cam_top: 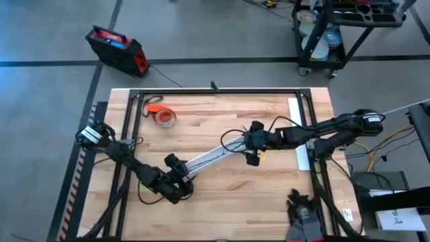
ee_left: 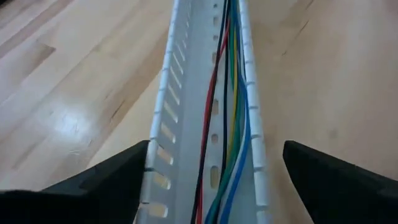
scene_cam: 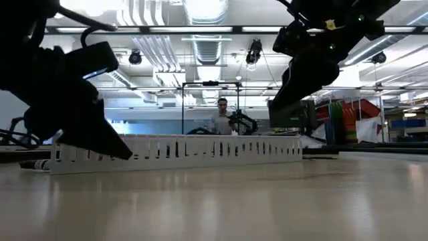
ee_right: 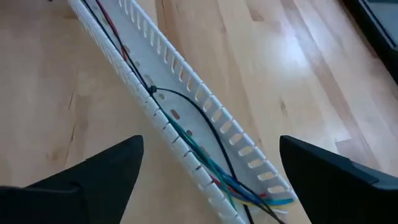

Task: Ziptie cables
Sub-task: Close the white cable duct

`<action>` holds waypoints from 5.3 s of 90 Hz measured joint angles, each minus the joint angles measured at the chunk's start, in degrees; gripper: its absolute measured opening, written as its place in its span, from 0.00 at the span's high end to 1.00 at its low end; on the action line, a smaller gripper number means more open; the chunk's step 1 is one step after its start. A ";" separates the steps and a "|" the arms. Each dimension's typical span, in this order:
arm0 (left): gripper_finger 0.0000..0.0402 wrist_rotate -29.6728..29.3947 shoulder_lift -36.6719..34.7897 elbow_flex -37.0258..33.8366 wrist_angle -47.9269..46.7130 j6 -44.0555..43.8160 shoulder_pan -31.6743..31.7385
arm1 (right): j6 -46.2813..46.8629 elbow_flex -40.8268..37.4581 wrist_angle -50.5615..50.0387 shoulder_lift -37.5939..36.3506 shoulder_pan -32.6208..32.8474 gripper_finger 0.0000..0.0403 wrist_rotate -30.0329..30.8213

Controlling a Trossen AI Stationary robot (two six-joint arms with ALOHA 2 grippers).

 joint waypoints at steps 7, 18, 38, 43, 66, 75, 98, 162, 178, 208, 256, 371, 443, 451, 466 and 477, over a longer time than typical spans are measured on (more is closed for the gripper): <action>0.13 0.26 -0.06 -0.31 0.03 -1.07 0.56 | 0.19 0.00 0.35 0.07 0.01 0.11 -0.01; 0.13 5.34 -0.77 -1.88 -0.03 -1.95 1.96 | 0.47 0.00 0.14 0.20 0.44 0.11 -0.45; 0.13 11.44 -5.04 -6.87 0.50 -4.92 2.21 | 8.80 3.65 -11.91 -1.25 0.33 0.11 8.33; 0.13 12.84 -6.92 -7.91 -0.20 -3.98 2.14 | 13.91 5.14 -18.86 -1.79 -0.47 0.11 13.13; 0.13 25.20 -15.73 -8.21 -13.61 -0.73 2.05 | 29.58 0.29 -30.71 -5.63 -8.11 0.11 16.84; 0.13 29.04 -18.18 -7.96 -20.16 -0.75 2.05 | 36.36 -3.65 -30.50 -7.08 -12.15 0.11 19.56; 0.13 31.29 -24.97 -8.30 -34.29 -3.48 1.75 | 42.72 -12.40 -22.54 -7.53 -23.41 0.11 21.01; 0.13 -4.36 -29.81 -10.62 -2.01 2.21 -11.93 | 40.08 -17.96 -12.66 -7.48 -44.64 0.11 7.39; 0.13 -4.36 -19.89 -10.33 -2.26 -3.60 -11.08 | 41.47 -17.86 -12.53 -7.49 -39.95 0.11 6.12; 0.13 -2.53 -11.03 -8.85 -9.07 -9.82 -10.51 | 45.32 -15.66 -12.22 -8.26 -26.54 0.11 2.54; 0.13 7.70 -22.80 -9.06 -32.98 -24.53 -13.44 | 30.62 -12.63 -20.52 -17.47 -16.47 0.11 17.44; 0.13 -22.53 -19.68 -9.00 23.93 15.59 -8.38 | 19.24 -40.28 45.36 -1.94 -13.65 0.11 10.74; 0.13 -22.50 -8.29 -9.01 33.36 12.51 -4.98 | 10.07 -28.91 67.66 28.18 -19.98 0.11 19.02; 0.13 -22.50 -8.41 -9.01 33.46 12.51 -5.01 | 9.43 -30.24 77.94 33.53 -20.03 0.11 17.18; 0.13 -22.01 -8.09 -9.01 33.45 11.17 -5.03 | 6.84 -34.36 91.93 39.05 -19.91 0.11 10.19; 0.13 -22.00 -7.53 -9.01 33.54 10.89 -5.03 | 6.06 -35.64 92.58 38.90 -19.91 0.11 9.59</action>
